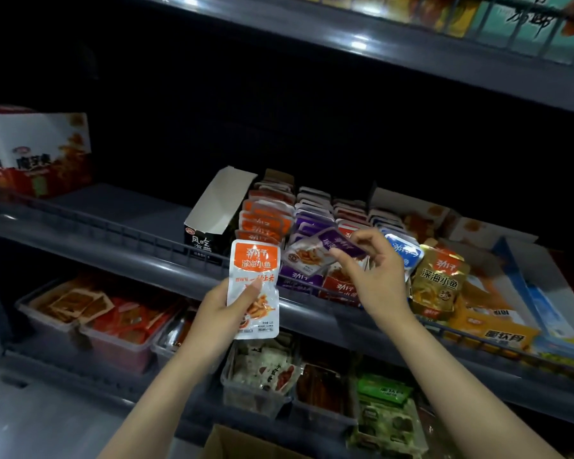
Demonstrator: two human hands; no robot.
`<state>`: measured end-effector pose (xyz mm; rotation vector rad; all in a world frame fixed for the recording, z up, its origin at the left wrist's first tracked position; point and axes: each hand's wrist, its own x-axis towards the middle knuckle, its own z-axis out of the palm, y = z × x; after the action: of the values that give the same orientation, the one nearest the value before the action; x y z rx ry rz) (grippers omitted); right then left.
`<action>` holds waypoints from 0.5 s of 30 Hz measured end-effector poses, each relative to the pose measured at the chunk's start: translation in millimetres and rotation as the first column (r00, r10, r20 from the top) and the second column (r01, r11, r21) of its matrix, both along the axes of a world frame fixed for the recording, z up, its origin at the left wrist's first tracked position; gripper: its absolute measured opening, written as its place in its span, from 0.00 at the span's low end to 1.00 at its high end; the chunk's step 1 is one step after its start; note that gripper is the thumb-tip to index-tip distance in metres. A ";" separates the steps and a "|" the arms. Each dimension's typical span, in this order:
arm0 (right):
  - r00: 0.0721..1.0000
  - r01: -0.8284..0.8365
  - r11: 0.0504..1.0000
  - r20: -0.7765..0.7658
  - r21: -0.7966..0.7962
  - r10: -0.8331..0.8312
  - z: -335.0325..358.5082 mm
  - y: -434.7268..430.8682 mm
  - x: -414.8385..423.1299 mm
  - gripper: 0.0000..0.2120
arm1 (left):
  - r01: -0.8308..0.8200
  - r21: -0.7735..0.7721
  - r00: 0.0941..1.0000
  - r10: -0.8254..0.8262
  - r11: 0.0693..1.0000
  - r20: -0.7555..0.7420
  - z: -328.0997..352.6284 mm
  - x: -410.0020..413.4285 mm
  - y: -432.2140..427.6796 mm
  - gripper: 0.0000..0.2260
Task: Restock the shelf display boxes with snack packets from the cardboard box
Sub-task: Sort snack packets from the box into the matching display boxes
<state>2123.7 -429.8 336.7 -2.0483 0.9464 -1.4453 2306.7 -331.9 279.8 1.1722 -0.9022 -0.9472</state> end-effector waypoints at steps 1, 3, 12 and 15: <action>0.999 -0.005 1.000 0.035 0.001 0.005 1.2 0.1 -1.0 0.13 | 0.006 -0.007 1.000 -0.006 1.000 0.002 -0.1 0.0 -1.0 0.07; 0.998 -0.021 1.000 0.058 -0.012 0.022 2.3 0.7 -2.7 0.12 | 0.031 -0.023 0.999 -0.030 0.999 0.030 -2.1 -0.9 -3.0 0.06; 0.991 -0.088 0.990 0.106 0.107 0.077 -15.3 -3.8 -13.6 0.09 | 0.103 0.153 0.471 -0.184 0.983 0.863 -18.8 -1.6 -20.9 0.33; 0.992 -0.098 0.990 0.091 0.106 0.088 -19.1 -4.4 -15.0 0.09 | 0.072 0.152 0.326 -0.167 0.986 0.931 -16.8 -7.8 -29.0 0.35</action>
<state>2108.7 -434.2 317.5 -1.9087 0.8644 -1.3896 2298.9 -360.8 263.0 1.7893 -1.9431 -0.2872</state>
